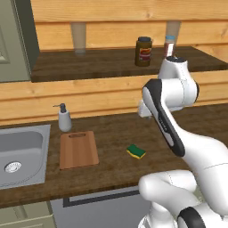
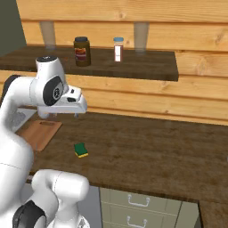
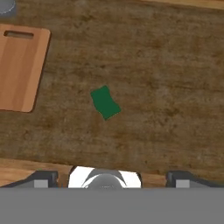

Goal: Pick up the sponge from the counter and clean the cutting board by briefly scrubbing or pressing down on the cutting board. Once finished, release the sponge.

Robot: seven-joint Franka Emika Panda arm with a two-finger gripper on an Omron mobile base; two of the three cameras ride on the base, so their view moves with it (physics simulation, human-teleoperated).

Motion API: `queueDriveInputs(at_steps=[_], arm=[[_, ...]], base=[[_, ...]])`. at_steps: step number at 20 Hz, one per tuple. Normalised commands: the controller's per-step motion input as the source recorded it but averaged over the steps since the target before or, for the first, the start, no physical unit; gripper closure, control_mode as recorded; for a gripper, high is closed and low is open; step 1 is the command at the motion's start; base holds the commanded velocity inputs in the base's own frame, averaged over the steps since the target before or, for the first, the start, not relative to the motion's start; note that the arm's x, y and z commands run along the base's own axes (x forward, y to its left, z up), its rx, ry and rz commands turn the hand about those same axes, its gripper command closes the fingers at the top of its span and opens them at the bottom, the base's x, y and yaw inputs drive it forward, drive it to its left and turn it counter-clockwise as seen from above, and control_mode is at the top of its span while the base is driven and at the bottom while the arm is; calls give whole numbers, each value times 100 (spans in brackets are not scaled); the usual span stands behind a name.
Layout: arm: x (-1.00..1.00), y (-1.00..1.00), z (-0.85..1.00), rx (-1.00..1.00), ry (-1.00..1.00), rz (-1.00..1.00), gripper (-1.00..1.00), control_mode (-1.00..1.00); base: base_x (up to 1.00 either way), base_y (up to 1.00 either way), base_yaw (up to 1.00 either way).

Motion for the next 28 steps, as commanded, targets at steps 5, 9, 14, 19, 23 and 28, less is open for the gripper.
queueDriveInputs(at_steps=[5,9,14,19,23,28], arm=[[-28,1,-61,-4,0,14,-100,-100],[-2,0,-72,0,0,15,-100,-100],[26,4,-73,-1,-3,19,-100,-100],[56,7,-49,-1,0,22,-100,-100],[68,1,-33,-4,6,17,-100,-100],[58,14,-25,-5,18,9,-100,-100]], base=[[0,0,0],[0,0,0],[0,0,0],[0,0,0],[0,0,0],[0,0,0]])
